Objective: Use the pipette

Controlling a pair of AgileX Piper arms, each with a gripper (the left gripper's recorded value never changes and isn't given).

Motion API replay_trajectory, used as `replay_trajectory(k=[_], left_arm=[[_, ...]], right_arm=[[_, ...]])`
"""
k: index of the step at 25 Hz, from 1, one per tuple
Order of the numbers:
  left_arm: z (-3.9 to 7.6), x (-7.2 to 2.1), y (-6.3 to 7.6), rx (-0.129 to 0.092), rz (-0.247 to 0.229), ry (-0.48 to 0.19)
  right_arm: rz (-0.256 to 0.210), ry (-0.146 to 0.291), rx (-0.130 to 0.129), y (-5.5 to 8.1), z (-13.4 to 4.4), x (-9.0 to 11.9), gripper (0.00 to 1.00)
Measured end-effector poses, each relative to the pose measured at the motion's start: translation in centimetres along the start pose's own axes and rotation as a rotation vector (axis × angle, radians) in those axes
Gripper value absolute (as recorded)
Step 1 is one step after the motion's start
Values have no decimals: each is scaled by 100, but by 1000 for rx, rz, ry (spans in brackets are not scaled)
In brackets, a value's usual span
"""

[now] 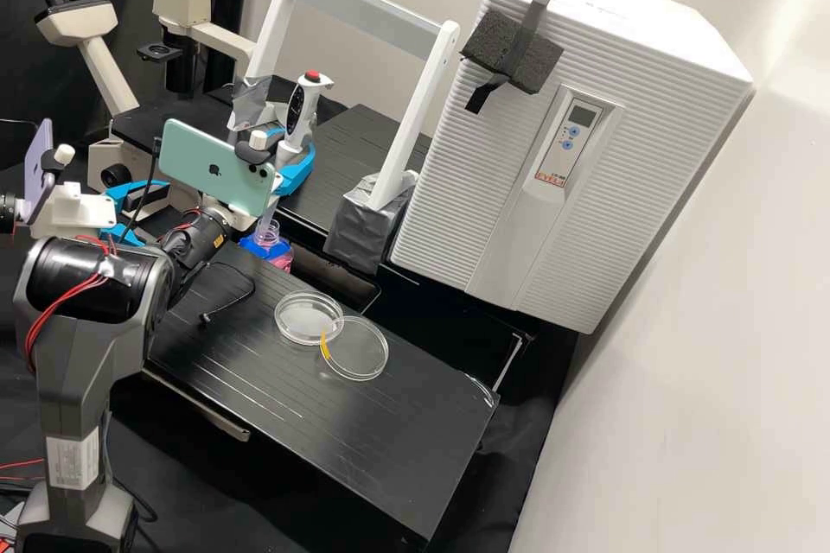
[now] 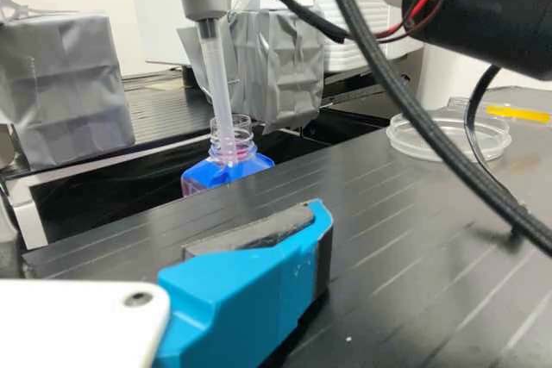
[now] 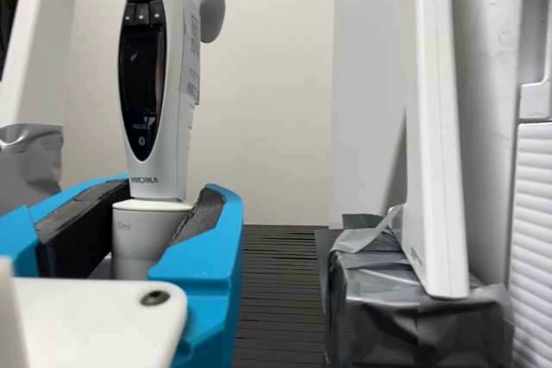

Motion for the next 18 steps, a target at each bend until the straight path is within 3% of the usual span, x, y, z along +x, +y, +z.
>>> replay_trajectory(k=[7,18], left_arm=[[-1,-17,-24,-2,-9,2],[6,-56,-61,-6,-10,-2]], right_arm=[[7,6,2,35,-16,-30,0],[116,88,30,403,-278,-87,0]])
